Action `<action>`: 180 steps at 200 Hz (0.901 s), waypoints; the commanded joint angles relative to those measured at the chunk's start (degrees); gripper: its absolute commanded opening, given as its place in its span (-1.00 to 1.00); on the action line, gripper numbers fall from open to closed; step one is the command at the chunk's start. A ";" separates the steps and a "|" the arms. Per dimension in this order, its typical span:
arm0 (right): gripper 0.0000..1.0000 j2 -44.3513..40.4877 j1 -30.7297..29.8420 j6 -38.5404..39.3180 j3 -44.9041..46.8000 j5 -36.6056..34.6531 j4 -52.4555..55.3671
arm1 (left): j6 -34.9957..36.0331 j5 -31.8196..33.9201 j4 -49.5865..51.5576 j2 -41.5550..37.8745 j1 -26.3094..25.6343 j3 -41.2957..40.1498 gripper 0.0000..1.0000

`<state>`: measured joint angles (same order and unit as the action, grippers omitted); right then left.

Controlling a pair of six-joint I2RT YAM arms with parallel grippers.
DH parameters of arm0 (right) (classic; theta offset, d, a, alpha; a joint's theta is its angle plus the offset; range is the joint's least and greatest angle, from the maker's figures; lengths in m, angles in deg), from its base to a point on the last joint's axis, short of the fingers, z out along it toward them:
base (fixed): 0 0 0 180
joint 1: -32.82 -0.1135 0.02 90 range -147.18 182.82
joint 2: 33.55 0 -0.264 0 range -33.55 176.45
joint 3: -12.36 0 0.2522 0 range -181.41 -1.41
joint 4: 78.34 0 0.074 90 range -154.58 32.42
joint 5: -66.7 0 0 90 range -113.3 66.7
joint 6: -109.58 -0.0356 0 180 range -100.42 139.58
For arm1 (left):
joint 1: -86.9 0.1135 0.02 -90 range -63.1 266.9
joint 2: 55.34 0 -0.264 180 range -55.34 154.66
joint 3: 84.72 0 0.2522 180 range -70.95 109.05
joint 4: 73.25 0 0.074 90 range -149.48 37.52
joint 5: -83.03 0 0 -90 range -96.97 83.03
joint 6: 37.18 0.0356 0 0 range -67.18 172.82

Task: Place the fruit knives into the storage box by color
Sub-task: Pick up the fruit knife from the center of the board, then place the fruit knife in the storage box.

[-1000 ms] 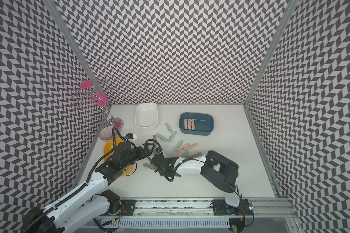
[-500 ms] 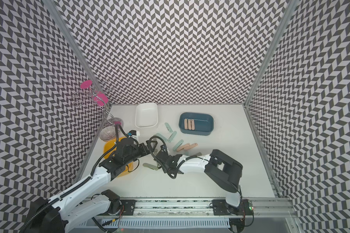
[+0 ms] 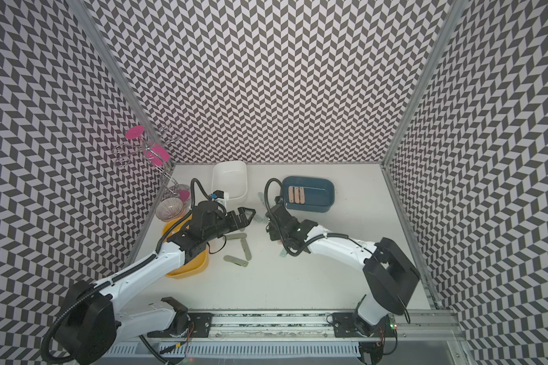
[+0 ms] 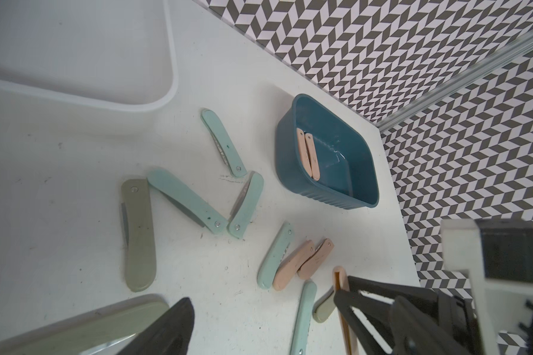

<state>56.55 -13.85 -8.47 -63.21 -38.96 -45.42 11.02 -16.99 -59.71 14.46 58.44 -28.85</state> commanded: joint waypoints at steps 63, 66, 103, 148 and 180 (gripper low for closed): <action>-0.58 -1.39 13.05 4.81 -11.70 3.02 -1.45 | 4.82 -4.43 1.16 10.52 0.26 14.73 1.00; -0.58 -1.11 13.58 4.90 -12.16 3.15 -1.35 | 5.00 -4.55 1.31 10.94 0.26 15.24 1.00; -0.58 3.29 18.18 5.97 -16.90 3.67 -0.96 | 5.93 -7.07 2.37 16.75 0.25 21.05 1.00; -0.59 10.44 22.86 8.93 -21.45 2.18 -2.72 | 6.94 -9.17 3.14 22.72 0.25 26.54 1.00; -0.59 15.90 25.75 10.62 -23.98 1.08 -4.25 | 7.47 -10.14 3.70 25.40 0.32 29.27 1.00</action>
<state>69.25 9.97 -0.14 -84.43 -36.18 -45.81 17.14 -25.61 -56.92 38.94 58.44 -2.31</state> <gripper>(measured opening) 0.207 0.997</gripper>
